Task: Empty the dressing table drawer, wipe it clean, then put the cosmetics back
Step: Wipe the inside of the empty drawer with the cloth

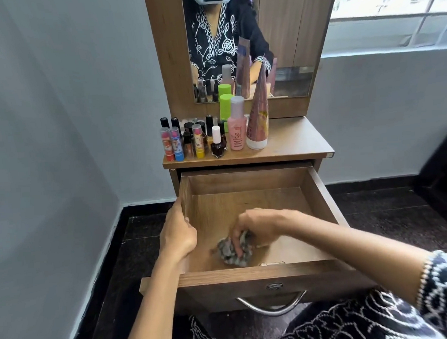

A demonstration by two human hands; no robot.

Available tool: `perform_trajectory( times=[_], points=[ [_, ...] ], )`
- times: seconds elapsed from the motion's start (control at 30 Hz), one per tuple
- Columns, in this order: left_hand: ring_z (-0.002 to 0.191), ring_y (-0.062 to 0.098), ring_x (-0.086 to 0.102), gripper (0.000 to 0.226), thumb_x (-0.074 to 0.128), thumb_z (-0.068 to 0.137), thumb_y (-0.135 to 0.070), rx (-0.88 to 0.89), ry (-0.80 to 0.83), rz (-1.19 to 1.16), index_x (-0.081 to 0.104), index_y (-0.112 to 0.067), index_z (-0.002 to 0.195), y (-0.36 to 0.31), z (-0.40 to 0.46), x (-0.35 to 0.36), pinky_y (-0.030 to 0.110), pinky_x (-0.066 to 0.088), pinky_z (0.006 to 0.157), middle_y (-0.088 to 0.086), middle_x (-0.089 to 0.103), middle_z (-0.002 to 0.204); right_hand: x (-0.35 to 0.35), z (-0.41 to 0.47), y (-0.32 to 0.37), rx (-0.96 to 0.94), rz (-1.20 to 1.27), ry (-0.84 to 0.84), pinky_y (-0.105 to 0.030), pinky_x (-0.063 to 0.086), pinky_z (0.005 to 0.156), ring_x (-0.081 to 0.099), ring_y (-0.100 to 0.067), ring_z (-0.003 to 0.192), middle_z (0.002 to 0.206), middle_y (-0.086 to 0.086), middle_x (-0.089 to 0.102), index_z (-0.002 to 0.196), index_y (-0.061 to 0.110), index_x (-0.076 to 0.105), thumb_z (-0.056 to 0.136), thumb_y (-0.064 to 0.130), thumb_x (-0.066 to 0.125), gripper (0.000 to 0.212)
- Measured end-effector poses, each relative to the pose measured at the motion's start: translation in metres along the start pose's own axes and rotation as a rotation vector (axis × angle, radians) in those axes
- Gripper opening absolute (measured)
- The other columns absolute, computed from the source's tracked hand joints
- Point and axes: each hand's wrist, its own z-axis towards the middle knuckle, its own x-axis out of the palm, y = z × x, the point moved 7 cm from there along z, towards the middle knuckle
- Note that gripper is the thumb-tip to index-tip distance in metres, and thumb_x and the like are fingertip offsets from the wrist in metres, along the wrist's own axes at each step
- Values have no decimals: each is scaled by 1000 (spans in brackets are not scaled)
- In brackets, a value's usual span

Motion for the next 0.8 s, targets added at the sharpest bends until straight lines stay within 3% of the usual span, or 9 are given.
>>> perform_trajectory(
  times=[0.07, 0.23, 0.3, 0.4, 0.47, 0.57, 0.67, 0.8],
  points=[
    [133, 25, 37, 57, 37, 96, -5, 3, -4, -2, 17, -21, 147, -1, 0, 0, 35, 35, 104, 5, 30, 150, -8, -11, -18, 45, 46, 13, -24, 52, 79, 64, -18, 103, 117, 4, 67, 91, 26, 75, 74, -5, 62, 38],
    [134, 25, 36, 57, 37, 96, -5, -10, -11, 1, 16, -20, 148, -1, -1, 0, 36, 34, 105, 6, 27, 151, -45, 6, -40, 232, 11, -291, -32, 51, 88, 62, -22, 106, 120, 0, 65, 91, 23, 76, 80, -5, 62, 33],
    [133, 25, 36, 57, 37, 96, -5, -14, -12, 4, 16, -20, 148, -1, -1, -1, 35, 34, 104, 6, 28, 151, -31, 15, -17, 153, -59, -233, -36, 52, 88, 61, -23, 107, 121, -1, 64, 94, 26, 75, 82, 0, 63, 31],
    [134, 24, 35, 57, 37, 96, -5, -8, -7, 3, 16, -20, 148, -1, -1, 0, 35, 34, 105, 6, 27, 152, 5, -3, 21, -106, -100, -92, -23, 47, 80, 62, -21, 104, 122, 2, 63, 95, 24, 75, 79, 7, 67, 25],
    [135, 25, 35, 58, 38, 96, -5, -12, -14, 4, 16, -20, 148, -1, -1, 0, 36, 34, 105, 5, 26, 152, 13, -22, 22, -182, -95, -4, -23, 43, 80, 58, -19, 107, 126, 3, 59, 94, 20, 76, 77, 3, 66, 26],
    [135, 26, 34, 59, 39, 96, -4, -6, -17, 3, 16, -20, 148, -2, -1, 0, 36, 34, 106, 5, 26, 152, -3, -25, -11, -64, -130, 34, -24, 45, 88, 54, -18, 116, 131, 4, 56, 95, 18, 76, 78, -4, 61, 32],
    [135, 25, 35, 59, 39, 96, -4, -6, -18, -2, 16, -21, 147, -3, -1, 0, 36, 34, 105, 5, 27, 152, -29, -11, -25, 59, -148, -84, -29, 46, 93, 53, -20, 119, 134, 4, 54, 97, 19, 76, 80, -6, 57, 36],
    [135, 24, 34, 58, 38, 96, -3, -1, -5, -4, 16, -19, 148, 0, -1, 0, 34, 32, 106, 5, 26, 152, -7, 3, 16, -28, -131, -76, -30, 50, 85, 57, -21, 113, 131, 5, 56, 98, 23, 74, 80, 6, 67, 26]
  ],
)
